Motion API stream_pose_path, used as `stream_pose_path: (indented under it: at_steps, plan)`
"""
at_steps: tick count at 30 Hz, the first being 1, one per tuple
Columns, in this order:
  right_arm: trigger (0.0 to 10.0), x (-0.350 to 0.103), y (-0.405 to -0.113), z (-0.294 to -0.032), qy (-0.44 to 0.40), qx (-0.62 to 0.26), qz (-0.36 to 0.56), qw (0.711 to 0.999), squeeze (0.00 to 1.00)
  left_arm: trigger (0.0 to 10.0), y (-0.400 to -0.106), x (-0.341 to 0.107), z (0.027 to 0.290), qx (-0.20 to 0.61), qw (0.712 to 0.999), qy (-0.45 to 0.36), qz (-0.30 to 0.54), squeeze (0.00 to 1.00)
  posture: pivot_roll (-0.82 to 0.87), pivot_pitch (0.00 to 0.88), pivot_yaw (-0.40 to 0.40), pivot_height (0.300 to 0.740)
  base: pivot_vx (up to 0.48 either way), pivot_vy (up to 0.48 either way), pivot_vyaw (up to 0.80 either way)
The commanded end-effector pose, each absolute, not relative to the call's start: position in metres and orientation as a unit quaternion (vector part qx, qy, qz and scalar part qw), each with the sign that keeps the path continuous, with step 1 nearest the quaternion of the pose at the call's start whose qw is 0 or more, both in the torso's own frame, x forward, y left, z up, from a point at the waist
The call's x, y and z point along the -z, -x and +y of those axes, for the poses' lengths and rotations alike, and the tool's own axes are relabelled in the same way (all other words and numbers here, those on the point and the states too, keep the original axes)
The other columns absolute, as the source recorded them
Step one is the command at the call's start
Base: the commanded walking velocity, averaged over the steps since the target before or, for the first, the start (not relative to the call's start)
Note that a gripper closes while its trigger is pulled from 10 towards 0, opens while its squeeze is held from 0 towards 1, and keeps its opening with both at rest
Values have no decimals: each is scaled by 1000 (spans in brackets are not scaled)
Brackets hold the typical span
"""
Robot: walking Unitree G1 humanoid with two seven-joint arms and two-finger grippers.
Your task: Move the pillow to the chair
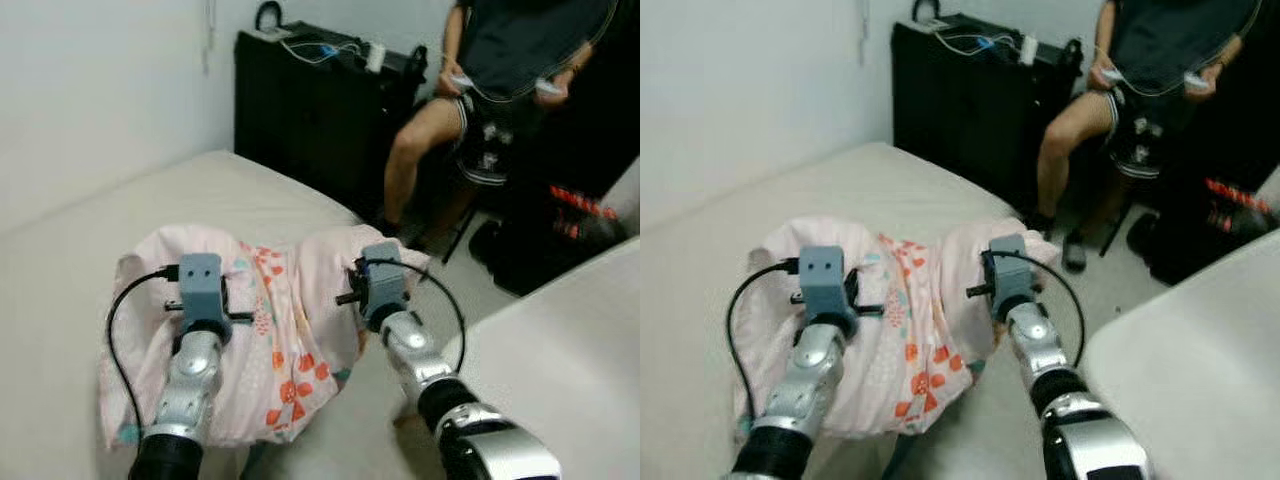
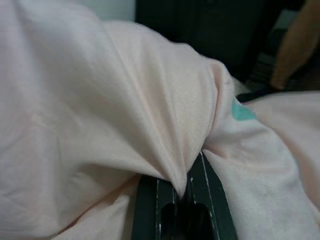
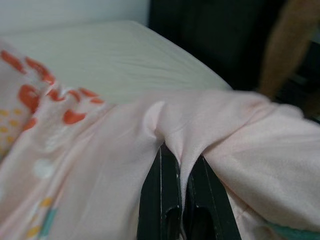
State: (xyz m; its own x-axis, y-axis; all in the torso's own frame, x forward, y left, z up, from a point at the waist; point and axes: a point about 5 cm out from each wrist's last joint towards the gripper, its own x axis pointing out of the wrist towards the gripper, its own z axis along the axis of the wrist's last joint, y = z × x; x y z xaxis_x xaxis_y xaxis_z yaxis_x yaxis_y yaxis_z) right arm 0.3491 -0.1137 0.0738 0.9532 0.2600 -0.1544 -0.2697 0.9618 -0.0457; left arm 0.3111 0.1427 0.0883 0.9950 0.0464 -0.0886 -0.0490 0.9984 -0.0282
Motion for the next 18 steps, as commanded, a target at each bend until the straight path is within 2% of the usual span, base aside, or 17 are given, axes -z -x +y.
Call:
stream_pose_path:
  at_steps: [1,18]
  plan:
    - [10000,-83,-353,-108,35,-147,49,987,0,10000,-312,-93,131,3,999,23,32,0,23,0,-126,724,0,0,-800]
    - [10000,-81,-352,-109,35,-141,50,988,0,10000,-311,-92,130,2,999,22,33,0,21,0,-120,724,0,0,-800]
